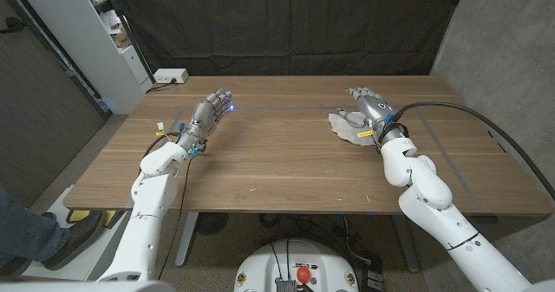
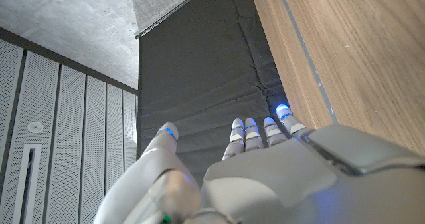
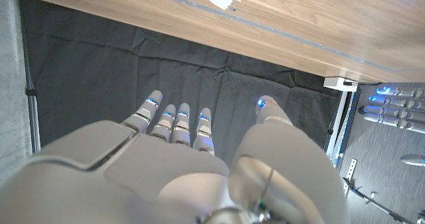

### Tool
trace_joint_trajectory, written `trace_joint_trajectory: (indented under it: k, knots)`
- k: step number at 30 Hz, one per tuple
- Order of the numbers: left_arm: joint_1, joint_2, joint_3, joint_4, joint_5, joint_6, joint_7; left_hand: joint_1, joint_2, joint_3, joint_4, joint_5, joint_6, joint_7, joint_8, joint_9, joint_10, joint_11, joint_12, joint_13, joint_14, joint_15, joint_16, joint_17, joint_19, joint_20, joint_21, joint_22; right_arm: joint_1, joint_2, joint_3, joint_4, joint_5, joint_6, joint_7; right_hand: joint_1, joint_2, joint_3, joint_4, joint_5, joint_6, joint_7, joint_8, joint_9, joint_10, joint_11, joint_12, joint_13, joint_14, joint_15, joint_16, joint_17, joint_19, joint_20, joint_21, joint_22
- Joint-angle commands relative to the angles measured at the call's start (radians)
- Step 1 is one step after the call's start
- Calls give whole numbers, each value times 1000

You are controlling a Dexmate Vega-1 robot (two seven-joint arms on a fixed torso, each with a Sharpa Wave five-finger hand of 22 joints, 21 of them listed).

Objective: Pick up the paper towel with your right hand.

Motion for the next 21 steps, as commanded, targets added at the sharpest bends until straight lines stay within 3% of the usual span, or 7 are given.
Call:
trace_joint_trajectory:
  k: [1,11,21]
  knots:
    - [2,-5,-6,13,-7,-7,-6,4,10,2,-8,0,9,3,1,2,7,2,-2,2,4,-3,-7,5,-100,8,-3,5,16,-7,-22,-13,-42,-48,76,17,-4,2,-12,0,12,-4,11,1,10,-3,-3,3,13,11,-5,0,5,18,-5,2]
    - [2,-5,-11,12,-6,-8,-4,3,12,1,-9,0,11,3,1,2,8,1,-2,-1,4,-5,-8,5,-100,13,-9,5,24,2,-35,-6,-61,-75,97,42,-3,8,-32,-2,11,-7,9,-1,14,-2,-10,3,49,-6,0,-8,42,44,-12,3]
    - [-2,-3,-11,14,-5,-8,-6,1,13,0,-11,-1,12,3,0,2,6,-1,-3,-5,2,-7,-10,6,-103,21,-17,5,35,1,-45,-9,-81,-103,138,74,-13,10,-61,-7,3,-8,4,-2,14,-4,-21,4,112,12,11,-16,106,88,-20,3]
